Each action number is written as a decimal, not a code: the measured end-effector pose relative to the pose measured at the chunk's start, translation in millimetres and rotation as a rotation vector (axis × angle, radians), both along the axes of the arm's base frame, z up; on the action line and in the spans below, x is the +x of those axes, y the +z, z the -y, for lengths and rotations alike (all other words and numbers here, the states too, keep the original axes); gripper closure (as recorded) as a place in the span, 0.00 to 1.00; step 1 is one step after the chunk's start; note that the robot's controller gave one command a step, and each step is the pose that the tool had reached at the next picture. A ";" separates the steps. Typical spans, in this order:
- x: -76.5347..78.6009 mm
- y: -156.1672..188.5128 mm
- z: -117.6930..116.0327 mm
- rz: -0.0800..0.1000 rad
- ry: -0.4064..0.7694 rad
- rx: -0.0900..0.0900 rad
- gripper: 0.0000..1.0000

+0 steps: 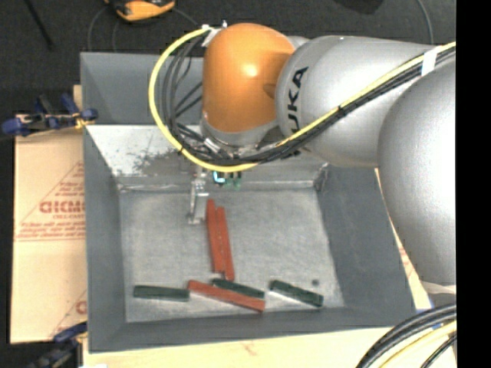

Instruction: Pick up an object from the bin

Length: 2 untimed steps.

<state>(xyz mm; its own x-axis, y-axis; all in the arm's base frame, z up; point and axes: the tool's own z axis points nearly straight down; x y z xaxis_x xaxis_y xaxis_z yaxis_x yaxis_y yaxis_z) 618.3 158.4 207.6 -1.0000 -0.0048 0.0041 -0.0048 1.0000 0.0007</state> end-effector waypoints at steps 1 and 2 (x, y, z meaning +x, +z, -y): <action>1.8 5.3 1.0 0.009 -0.004 0.001 0.00; -4.2 -40.2 25.7 0.016 0.235 0.001 0.00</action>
Offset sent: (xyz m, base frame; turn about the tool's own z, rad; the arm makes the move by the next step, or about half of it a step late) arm -0.0201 -0.0795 -0.1376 -0.6769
